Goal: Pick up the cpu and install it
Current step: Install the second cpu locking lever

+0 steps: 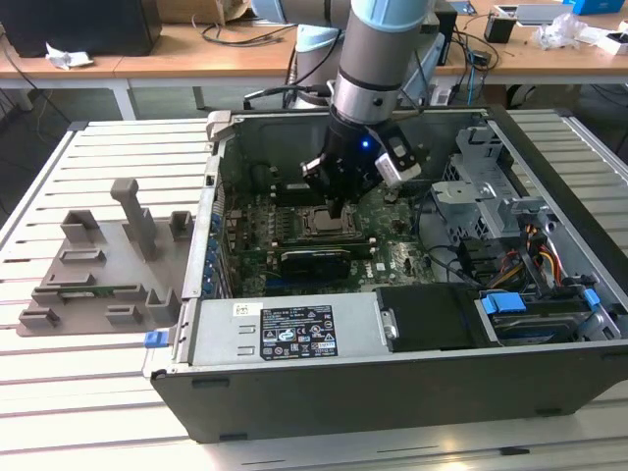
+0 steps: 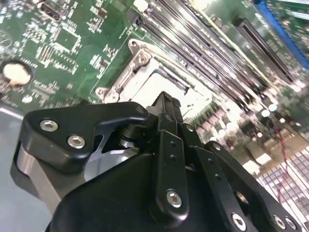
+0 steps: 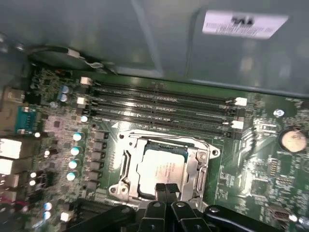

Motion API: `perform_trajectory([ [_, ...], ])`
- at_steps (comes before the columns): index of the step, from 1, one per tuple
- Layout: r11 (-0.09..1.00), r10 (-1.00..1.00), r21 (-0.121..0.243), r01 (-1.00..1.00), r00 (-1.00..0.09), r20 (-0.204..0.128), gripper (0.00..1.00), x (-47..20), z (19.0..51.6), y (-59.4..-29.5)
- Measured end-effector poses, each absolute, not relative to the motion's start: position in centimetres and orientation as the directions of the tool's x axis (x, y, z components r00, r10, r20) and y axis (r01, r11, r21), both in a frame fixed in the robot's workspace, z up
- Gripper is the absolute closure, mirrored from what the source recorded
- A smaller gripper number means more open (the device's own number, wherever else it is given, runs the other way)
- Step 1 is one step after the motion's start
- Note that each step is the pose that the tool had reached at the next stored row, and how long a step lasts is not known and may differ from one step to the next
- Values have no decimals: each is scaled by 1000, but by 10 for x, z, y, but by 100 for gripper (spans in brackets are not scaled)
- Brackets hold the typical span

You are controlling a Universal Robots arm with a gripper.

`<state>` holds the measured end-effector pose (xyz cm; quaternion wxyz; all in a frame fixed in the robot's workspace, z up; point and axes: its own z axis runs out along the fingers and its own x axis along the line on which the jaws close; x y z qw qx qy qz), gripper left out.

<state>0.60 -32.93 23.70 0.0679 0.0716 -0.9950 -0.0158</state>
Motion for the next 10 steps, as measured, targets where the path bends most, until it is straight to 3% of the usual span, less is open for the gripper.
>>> perform_trajectory([
  [3, 989, -145, 41, -140, -981, 133, 89, 6, 255, -329],
  [10, 989, -145, 42, -140, -981, 133, 89, 6, 258, -329],
])
